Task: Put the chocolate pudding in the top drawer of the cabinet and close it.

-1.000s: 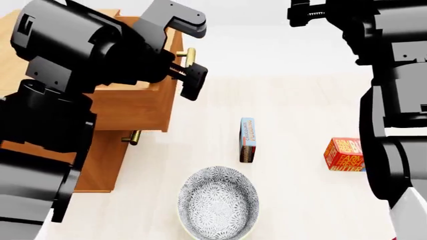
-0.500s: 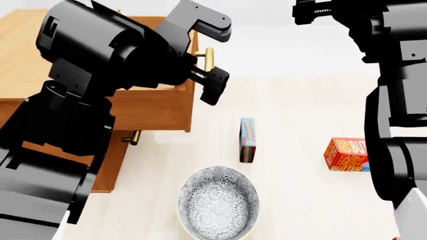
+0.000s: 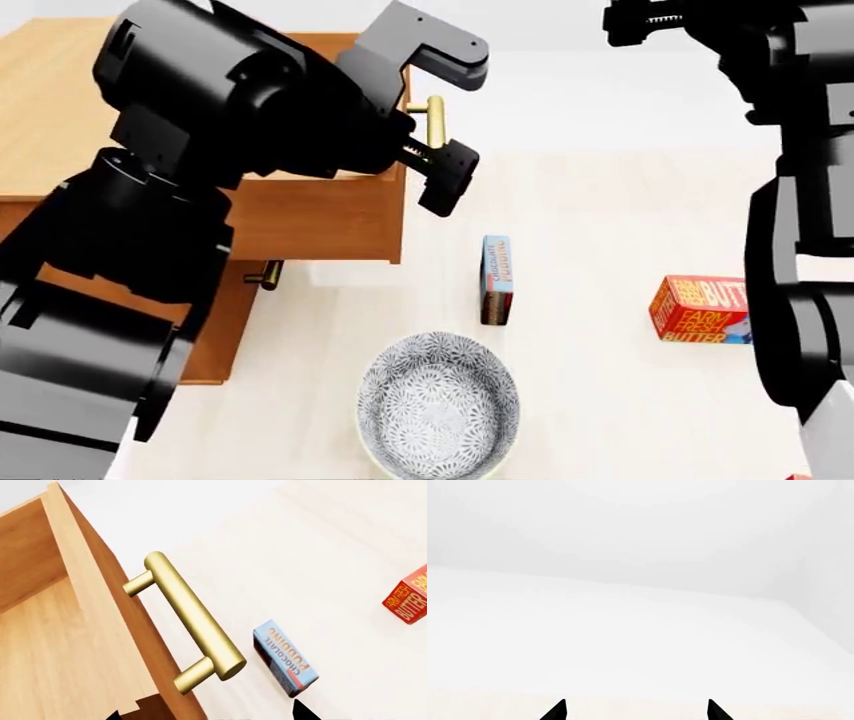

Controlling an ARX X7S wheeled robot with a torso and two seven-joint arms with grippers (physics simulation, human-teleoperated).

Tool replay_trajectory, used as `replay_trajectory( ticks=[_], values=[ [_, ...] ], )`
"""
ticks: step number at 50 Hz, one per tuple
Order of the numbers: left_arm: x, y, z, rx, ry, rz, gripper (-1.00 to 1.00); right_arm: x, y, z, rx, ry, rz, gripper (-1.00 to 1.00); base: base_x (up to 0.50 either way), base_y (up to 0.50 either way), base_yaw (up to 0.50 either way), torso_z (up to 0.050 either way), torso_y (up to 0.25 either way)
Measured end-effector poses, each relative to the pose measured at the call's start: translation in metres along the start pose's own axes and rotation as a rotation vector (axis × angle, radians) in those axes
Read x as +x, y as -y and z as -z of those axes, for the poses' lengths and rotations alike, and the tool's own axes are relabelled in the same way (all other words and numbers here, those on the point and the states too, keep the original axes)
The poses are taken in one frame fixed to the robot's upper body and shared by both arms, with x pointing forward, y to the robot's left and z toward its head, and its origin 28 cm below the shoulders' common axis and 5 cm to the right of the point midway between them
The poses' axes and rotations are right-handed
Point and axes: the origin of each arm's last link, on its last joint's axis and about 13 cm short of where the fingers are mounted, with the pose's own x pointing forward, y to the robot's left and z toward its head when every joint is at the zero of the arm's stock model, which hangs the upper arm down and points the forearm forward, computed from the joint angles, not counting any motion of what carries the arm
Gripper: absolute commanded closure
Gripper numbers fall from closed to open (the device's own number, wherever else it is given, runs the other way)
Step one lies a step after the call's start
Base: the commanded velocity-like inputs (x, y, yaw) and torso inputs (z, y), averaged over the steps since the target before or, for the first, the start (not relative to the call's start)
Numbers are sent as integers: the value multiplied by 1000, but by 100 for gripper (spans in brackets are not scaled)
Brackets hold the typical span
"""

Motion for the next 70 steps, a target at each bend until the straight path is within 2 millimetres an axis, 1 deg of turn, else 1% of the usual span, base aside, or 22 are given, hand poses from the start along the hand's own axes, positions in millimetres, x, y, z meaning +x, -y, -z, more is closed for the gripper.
replay_trajectory(
  ticks=[10, 14, 25, 29, 34, 41, 55, 62, 70],
  values=[
    [0, -3, -3, 6, -11, 7, -100, -1, 1, 1, 1, -2, 4, -100, 4, -4, -8, 0, -2],
    [-4, -7, -9, -4, 7, 14, -100, -1, 1, 1, 3, -3, 4, -100, 0, 0, 0, 0, 0],
    [-37, -22, -45, -38, 157, 40, -100, 0, -2, 4, 9, -8, 0, -100, 0, 0, 0, 0, 0],
    [-49, -28, -53, -51, 208, 33, -100, -1, -3, 4, 11, -8, -1, -100, 0, 0, 0, 0, 0],
    [-61, -40, -58, -71, 270, -2, -100, -1, -4, 5, 15, -9, -2, -100, 0, 0, 0, 0, 0],
    [-73, -60, -57, -102, 351, -90, -100, -2, -5, 8, 24, -12, -2, -100, 0, 0, 0, 0, 0],
    [-84, -97, -42, -149, 495, -310, -100, -2, -9, 14, 44, -23, -15, -100, 0, 0, 0, 0, 0],
    [-88, -110, -36, -162, 555, -409, -100, -1, -11, 20, 56, -51, -35, -100, 0, 0, 0, 0, 0],
    [-95, -120, -32, -170, 596, -486, -100, -1, -14, 30, 64, -134, -91, -100, 0, 0, 0, 0, 0]
  ],
)
